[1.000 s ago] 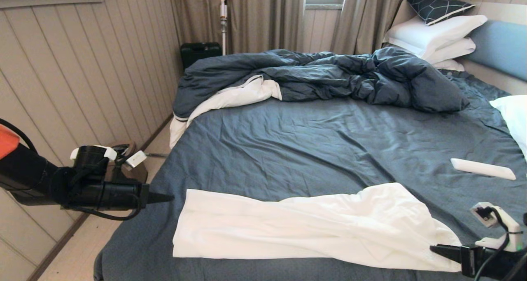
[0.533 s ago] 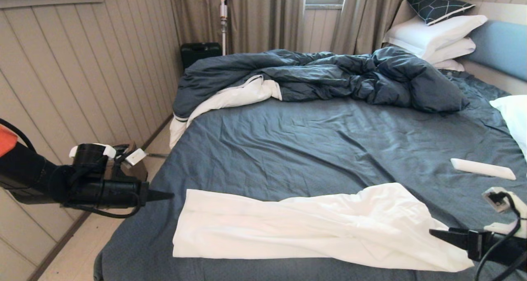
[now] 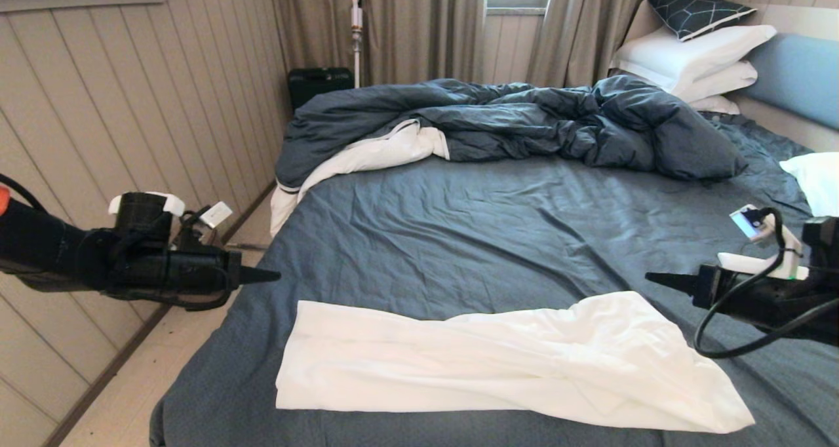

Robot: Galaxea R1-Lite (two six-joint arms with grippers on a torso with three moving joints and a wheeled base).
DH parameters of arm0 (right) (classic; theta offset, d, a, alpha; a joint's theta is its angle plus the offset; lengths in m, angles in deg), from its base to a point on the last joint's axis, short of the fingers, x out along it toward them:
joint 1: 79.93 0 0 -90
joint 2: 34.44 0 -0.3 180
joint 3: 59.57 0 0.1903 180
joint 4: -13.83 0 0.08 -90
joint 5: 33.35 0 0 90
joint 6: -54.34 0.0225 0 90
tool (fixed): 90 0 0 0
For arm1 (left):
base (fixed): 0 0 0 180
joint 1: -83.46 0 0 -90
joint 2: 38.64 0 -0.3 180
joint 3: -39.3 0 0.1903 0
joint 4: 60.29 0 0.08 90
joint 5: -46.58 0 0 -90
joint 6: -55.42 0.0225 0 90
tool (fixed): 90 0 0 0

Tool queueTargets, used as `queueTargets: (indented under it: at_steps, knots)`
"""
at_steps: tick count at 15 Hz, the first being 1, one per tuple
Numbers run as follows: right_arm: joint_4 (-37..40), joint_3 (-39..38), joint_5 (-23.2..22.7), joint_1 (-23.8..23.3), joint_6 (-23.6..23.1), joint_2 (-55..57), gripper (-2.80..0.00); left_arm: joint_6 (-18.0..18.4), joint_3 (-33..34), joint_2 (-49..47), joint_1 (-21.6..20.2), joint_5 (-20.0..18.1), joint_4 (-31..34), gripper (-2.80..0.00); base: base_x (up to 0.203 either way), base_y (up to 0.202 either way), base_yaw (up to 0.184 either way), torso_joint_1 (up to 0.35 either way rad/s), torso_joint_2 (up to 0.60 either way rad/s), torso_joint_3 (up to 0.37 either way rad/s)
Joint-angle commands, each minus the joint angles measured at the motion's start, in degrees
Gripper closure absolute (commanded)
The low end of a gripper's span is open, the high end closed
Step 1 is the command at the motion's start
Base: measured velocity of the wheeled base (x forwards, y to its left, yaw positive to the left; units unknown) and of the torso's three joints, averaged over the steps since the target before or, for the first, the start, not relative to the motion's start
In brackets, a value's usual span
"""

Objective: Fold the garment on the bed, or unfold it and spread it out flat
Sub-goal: Fold the white T-shirt

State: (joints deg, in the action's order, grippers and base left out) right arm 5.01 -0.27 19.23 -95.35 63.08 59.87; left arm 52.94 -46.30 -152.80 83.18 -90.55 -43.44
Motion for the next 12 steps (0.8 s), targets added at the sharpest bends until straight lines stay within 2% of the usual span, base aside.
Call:
queueTargets:
  at_steps: [1, 3, 5, 7, 9, 12]
  knots:
    - [-0.3, 1.4, 0.9, 2.0, 1.7, 3.5, 0.0, -1.0, -6.6, -1.4, 3.7, 3.2, 5.1, 0.0, 0.0, 0.0, 0.0, 0.0, 0.0, 0.0]
    - [-0.7, 1.6, 1.3, 1.8, 1.9, 3.9, 0.0, -1.5, -14.6, -2.4, 6.8, 8.5, 13.9, 0.0, 0.0, 0.0, 0.0, 0.0, 0.0, 0.0]
    - [-2.0, 0.9, 1.2, 1.2, 2.0, 3.9, 0.0, -1.8, -21.9, -4.1, 9.2, 11.6, 21.9, 0.0, 0.0, 0.0, 0.0, 0.0, 0.0, 0.0]
    - [-5.5, -1.1, 1.3, 1.0, 1.8, 5.4, 0.0, -1.8, -26.4, -7.3, 13.0, 18.7, 28.4, 0.0, 0.0, 0.0, 0.0, 0.0, 0.0, 0.0]
    - [-9.6, -2.9, 1.2, 0.5, 1.5, 6.7, 0.0, -1.6, -26.9, -9.3, 15.7, 21.5, 29.3, 0.0, 0.0, 0.0, 0.0, 0.0, 0.0, 0.0]
    - [-11.6, -4.4, 1.1, 0.1, 1.4, 7.3, 0.0, -0.8, -29.7, -12.9, 18.8, 26.6, 29.5, 0.0, 0.0, 0.0, 0.0, 0.0, 0.0, 0.0]
